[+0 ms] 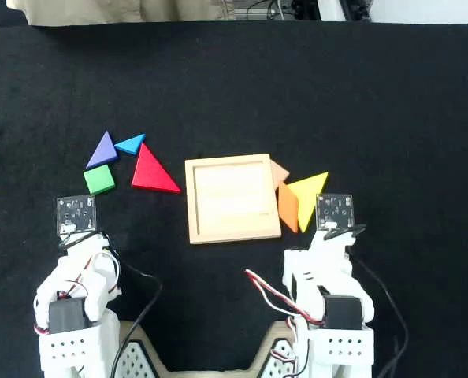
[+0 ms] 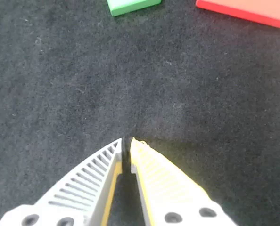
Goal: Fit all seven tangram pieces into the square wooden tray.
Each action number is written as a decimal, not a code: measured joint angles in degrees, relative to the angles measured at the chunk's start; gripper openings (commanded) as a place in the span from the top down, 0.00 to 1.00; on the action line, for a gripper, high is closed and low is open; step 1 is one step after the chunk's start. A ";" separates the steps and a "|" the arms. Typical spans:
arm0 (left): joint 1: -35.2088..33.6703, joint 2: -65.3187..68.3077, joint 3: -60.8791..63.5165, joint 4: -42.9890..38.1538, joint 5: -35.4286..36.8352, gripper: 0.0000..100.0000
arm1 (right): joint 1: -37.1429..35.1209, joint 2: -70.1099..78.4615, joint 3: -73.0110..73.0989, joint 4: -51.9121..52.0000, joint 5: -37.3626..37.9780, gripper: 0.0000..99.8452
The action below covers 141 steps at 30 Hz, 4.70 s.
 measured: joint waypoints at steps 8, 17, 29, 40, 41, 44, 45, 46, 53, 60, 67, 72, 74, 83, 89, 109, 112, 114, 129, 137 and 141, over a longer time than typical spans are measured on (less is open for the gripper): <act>0.00 0.00 0.00 0.00 0.00 0.95 | 0.00 0.00 0.00 0.00 0.00 0.99; 0.00 0.00 0.00 0.00 0.00 0.95 | 0.00 0.00 0.00 0.00 0.00 0.99; 0.00 0.00 0.00 0.00 0.00 0.95 | 0.00 0.00 0.00 0.00 0.00 0.99; 0.00 0.00 0.00 0.00 0.00 0.95 | 0.00 0.00 0.00 0.00 0.00 0.99; 0.00 0.00 0.00 0.00 0.00 0.95 | 0.00 0.00 0.00 0.00 0.00 0.99; 0.00 0.00 0.00 0.00 0.00 0.95 | 0.00 0.00 0.00 0.00 0.00 0.99; 0.00 0.00 0.00 0.00 0.00 0.95 | 0.00 0.00 0.00 0.00 0.00 0.99; 0.00 0.00 0.00 0.00 0.00 0.95 | 0.00 0.00 0.00 0.00 0.00 0.99; 0.00 0.00 0.00 0.00 0.00 0.95 | 0.00 0.00 0.00 0.00 0.00 0.99; 0.00 0.00 0.00 0.00 0.00 0.95 | 0.00 0.00 0.00 0.00 0.00 0.99; 0.00 0.00 0.00 0.00 0.00 0.95 | 0.00 0.00 0.00 0.00 0.00 0.99; 0.00 0.00 0.00 0.00 0.00 0.95 | 0.00 0.00 0.00 0.00 0.00 0.99; 0.00 0.00 0.00 0.00 0.00 0.95 | 0.00 0.00 0.00 0.00 0.00 0.99; 0.00 0.00 0.00 0.00 0.00 0.95 | 0.00 0.00 0.00 0.00 0.00 0.99; 0.00 0.00 0.00 0.00 0.00 0.95 | 0.00 0.00 0.00 0.00 0.00 0.99; 0.00 0.00 0.00 0.00 0.00 0.95 | 0.00 0.00 0.00 0.00 0.00 0.99; 0.00 0.00 0.00 0.00 0.00 0.95 | 0.00 0.00 0.00 0.00 0.00 0.99; 0.00 0.00 0.00 0.00 0.00 0.95 | 0.00 0.00 0.00 0.00 0.00 0.99; 0.00 0.00 0.00 0.00 0.00 0.95 | 0.00 0.00 0.00 0.00 0.00 0.99; -1.23 -0.09 -0.53 -11.78 -0.18 0.95 | 0.00 0.00 0.00 0.00 -0.35 0.99; -1.32 -0.09 -0.53 -13.45 -0.18 0.95 | 0.00 0.00 0.00 -0.26 -0.35 0.99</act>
